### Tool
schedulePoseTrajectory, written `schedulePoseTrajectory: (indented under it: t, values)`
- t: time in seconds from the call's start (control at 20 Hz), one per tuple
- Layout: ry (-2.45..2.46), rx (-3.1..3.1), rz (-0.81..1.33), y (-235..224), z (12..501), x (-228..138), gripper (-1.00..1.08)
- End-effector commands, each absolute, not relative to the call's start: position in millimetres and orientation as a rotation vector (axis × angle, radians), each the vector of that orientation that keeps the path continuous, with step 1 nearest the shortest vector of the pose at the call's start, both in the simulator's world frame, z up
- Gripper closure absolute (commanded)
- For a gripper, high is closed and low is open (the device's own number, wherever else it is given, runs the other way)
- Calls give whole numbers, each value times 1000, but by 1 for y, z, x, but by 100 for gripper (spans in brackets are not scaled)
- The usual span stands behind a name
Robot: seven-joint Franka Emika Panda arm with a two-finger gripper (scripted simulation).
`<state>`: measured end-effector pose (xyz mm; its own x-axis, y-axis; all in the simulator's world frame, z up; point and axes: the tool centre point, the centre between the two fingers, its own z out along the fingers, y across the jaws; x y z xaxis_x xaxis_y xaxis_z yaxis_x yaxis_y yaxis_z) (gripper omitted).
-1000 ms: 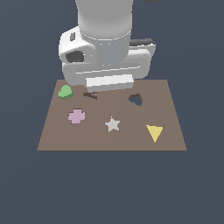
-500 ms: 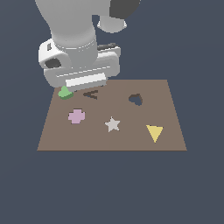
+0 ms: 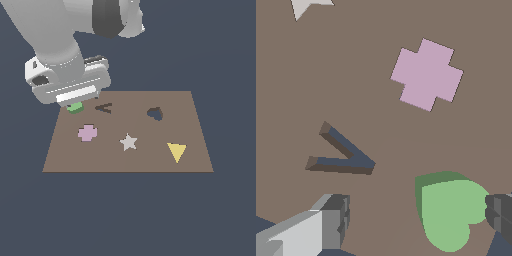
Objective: Insert a designated object into the corresponding slot on a board.
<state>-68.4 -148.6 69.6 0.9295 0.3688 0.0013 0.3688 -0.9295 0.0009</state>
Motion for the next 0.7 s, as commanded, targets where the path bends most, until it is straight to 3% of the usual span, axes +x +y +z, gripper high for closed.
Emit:
schedulePoseTrajectory:
  t: [0.0, 0.65]
  values:
    - [627, 3078, 2, -161, 63, -71, -92]
    - [692, 3065, -1, -189, 50, -75, -92]
